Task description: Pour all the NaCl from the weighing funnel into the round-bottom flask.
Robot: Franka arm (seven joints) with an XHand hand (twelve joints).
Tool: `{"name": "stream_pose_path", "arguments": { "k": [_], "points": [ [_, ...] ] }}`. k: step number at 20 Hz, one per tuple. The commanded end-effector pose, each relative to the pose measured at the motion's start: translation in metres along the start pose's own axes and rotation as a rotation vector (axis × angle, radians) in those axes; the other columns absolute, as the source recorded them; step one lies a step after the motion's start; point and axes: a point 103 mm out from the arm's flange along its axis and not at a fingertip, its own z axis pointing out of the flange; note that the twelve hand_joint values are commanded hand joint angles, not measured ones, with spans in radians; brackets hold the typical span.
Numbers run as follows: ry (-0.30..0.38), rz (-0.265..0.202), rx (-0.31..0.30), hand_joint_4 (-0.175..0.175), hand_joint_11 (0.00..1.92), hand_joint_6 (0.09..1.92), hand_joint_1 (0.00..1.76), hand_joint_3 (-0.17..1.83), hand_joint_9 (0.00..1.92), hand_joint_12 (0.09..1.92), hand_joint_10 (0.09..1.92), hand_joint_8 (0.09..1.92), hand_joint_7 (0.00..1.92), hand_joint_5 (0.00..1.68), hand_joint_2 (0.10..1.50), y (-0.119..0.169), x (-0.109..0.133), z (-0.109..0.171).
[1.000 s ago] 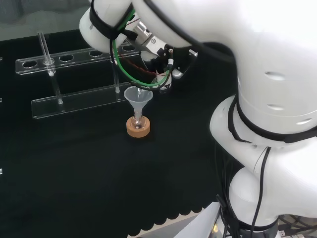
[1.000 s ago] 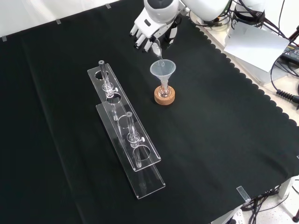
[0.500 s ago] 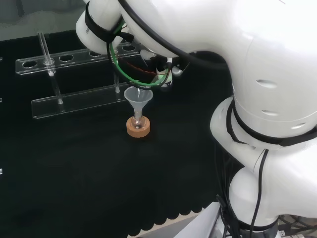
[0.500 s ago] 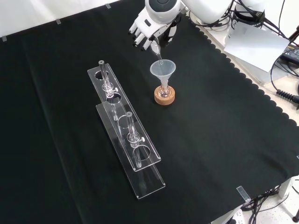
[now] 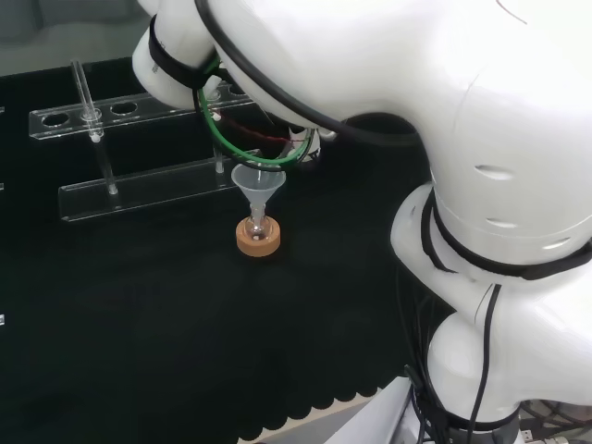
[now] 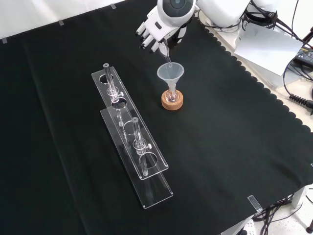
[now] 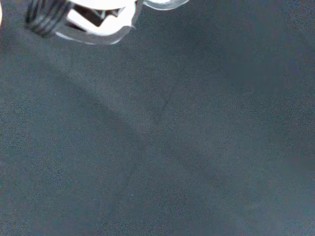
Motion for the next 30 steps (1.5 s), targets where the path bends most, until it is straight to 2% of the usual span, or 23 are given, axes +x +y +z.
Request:
{"name": "stream_pose_path", "arguments": {
  "k": [1,30],
  "points": [
    [-0.026,0.003,0.003,0.175,0.75,0.83,1.10,0.70,0.96,1.11,0.35,0.63,0.59,1.19,0.67,-0.002,0.002,-0.003],
    [-0.148,0.027,0.034,0.175,0.74,0.83,1.10,0.70,0.95,1.11,0.35,0.63,0.58,1.19,0.67,-0.009,0.000,-0.016]
  ]
}}
